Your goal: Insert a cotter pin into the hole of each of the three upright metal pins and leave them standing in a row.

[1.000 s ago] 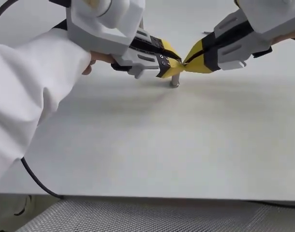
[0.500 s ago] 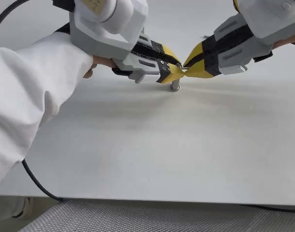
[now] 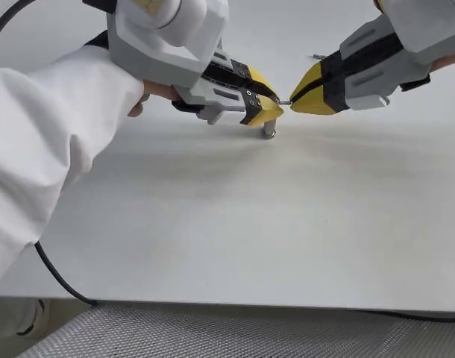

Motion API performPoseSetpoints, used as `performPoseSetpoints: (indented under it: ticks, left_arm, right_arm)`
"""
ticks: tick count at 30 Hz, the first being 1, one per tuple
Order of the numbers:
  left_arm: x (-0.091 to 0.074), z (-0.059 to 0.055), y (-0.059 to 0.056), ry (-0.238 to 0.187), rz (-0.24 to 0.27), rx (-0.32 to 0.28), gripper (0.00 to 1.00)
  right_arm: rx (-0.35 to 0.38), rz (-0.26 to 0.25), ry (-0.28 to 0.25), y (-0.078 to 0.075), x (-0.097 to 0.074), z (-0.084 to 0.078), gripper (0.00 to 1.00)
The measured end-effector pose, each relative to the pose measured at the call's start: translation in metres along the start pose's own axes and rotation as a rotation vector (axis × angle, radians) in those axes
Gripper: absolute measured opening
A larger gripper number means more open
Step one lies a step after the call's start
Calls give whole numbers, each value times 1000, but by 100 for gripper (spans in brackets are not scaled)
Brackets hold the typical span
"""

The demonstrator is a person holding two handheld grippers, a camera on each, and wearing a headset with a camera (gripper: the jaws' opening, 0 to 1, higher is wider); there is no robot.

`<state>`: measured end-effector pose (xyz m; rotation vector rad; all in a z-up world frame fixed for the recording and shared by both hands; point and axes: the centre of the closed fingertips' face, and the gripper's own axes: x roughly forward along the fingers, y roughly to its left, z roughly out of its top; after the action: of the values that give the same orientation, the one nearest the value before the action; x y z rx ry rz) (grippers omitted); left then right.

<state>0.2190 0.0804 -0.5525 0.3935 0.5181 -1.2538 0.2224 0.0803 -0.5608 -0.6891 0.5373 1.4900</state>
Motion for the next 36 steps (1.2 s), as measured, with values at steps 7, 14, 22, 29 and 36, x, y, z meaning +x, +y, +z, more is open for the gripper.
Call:
performPoseSetpoints:
  ticks: [7, 14, 22, 29, 36]
  left_arm:
    - [0, 0, -2, -1, 2, -3, 8]
    - [0, 2, -3, -1, -3, 0, 8]
    - [-1, 4, -4, -19, 0, -13, 18]
    - [-5, 5, 0, -50, 23, -34, 39]
    - [-13, 3, -5, -91, 25, -93, 71]
  right_arm:
    - [0, -2, -10, -1, 2, 4, 0]
    - [-8, 2, -13, 0, 5, 7, 0]
    - [-4, -16, -16, -4, 4, 6, 4]
    - [33, -31, -32, -5, 4, 7, 9]
    - [63, -14, -57, -1, 9, 10, 12]
